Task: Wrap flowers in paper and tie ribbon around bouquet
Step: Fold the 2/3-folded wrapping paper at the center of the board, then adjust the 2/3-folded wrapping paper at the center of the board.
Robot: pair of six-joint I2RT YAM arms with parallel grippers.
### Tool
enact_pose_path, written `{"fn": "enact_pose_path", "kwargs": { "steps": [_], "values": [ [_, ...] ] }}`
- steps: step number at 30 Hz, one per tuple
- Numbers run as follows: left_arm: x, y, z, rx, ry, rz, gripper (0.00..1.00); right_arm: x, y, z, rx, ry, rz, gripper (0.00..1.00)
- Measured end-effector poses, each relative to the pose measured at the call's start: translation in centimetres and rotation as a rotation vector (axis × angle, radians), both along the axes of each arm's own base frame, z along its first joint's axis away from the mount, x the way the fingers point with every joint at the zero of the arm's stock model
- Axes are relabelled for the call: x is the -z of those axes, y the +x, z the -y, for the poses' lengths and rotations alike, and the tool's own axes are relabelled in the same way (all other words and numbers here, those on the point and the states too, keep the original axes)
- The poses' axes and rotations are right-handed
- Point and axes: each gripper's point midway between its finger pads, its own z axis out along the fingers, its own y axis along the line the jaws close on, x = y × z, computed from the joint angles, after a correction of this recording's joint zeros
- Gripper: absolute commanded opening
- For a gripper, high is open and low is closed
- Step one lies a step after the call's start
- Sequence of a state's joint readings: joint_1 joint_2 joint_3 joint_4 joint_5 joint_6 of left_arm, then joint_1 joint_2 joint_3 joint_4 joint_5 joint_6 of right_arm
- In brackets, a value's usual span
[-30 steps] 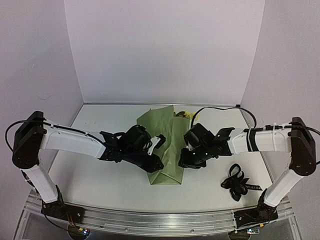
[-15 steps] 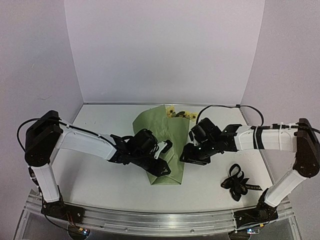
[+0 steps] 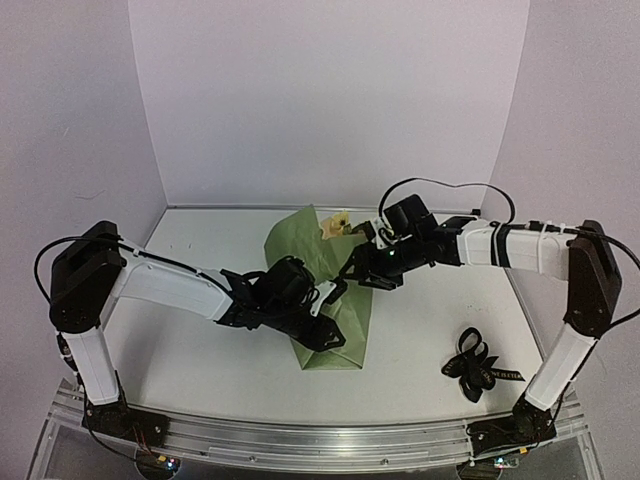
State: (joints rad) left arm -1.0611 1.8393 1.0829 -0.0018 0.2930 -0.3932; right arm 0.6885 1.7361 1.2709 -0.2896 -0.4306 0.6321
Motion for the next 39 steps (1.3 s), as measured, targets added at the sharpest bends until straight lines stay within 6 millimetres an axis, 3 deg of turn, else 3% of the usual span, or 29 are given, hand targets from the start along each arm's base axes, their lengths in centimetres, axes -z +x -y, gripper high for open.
{"fn": "enact_pose_path", "kwargs": {
  "steps": [7, 11, 15, 22, 24, 31, 36, 39],
  "values": [
    [0.0, -0.5, 0.2, 0.024, -0.021, -0.007, 0.34, -4.4, 4.1, -2.5, -0.022, 0.117, 0.055, 0.67],
    [0.1, -0.8, 0.2, 0.039, -0.026, -0.02, 0.34, -6.7, 5.2, -4.0, -0.052, 0.167, 0.084, 0.69],
    [-0.1, -1.0, 0.3, 0.05, -0.035, -0.026, 0.34, -7.5, 5.8, -5.3, -0.083, 0.188, 0.075, 0.7],
    [-0.1, -1.3, 0.4, 0.067, -0.041, -0.031, 0.34, -5.0, 4.4, -6.8, -0.171, 0.107, 0.022, 0.62],
    [-0.1, -1.3, 0.4, 0.069, -0.04, -0.031, 0.34, -4.2, 3.8, -7.0, -0.19, 0.081, 0.004, 0.52],
    [0.0, -1.3, 0.4, 0.073, -0.038, -0.027, 0.35, -3.1, 2.6, -6.8, -0.213, 0.035, -0.032, 0.0],
    [0.3, -1.8, 0.0, 0.083, -0.034, -0.039, 0.42, -2.1, 2.5, -6.2, -0.215, 0.005, -0.035, 0.0],
    [-0.6, -2.6, -0.6, 0.101, -0.048, -0.046, 0.42, 0.0, 1.8, -5.0, -0.214, -0.043, -0.058, 0.0]
  ]
}}
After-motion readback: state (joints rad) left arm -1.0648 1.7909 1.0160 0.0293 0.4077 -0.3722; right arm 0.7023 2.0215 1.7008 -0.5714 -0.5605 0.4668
